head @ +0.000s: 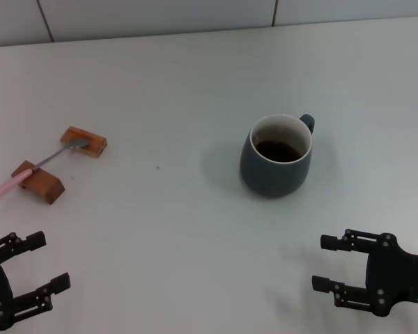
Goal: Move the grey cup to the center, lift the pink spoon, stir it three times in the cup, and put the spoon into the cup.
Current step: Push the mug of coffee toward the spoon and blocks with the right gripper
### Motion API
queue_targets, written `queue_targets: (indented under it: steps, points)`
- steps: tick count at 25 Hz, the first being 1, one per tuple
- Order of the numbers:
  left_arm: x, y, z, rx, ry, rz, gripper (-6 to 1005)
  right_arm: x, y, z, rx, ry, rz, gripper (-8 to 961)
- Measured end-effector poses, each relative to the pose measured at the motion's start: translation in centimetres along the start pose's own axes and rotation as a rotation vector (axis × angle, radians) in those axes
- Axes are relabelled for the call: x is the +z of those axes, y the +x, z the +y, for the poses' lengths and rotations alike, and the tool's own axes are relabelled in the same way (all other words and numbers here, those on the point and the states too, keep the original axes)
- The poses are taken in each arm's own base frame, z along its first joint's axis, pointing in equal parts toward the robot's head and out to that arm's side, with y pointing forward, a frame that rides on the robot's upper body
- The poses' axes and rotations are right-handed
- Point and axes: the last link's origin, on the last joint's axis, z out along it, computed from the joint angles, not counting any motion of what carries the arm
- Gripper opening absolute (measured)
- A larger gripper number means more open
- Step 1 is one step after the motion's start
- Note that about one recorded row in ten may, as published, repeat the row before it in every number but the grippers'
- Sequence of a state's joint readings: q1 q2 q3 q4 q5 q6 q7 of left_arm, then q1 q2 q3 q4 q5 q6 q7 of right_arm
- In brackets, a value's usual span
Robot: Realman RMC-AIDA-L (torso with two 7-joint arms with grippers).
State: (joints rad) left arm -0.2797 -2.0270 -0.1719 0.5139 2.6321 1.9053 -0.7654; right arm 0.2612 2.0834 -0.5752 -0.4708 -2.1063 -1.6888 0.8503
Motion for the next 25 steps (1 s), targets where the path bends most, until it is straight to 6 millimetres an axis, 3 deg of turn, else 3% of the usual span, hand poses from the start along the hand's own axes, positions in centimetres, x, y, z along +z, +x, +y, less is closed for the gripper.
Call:
queue_targets:
  steps: [9,14,25]
  points:
    - [0.9,0.4,-0.2,0.01,-0.017,0.015,813,-0.1,0.0,0.0,-0.001,0.0,0.001,702]
    - [2.5,1.2,-0.7,0.012,-0.066,0.01,813,-0.1,0.0,0.0,0.003,-0.002,-0.002,702]
    - [2.6,1.3,-0.8,0.013,-0.063,0.013,813,-0.2,0.0,0.2,0.007,-0.003,-0.005,702]
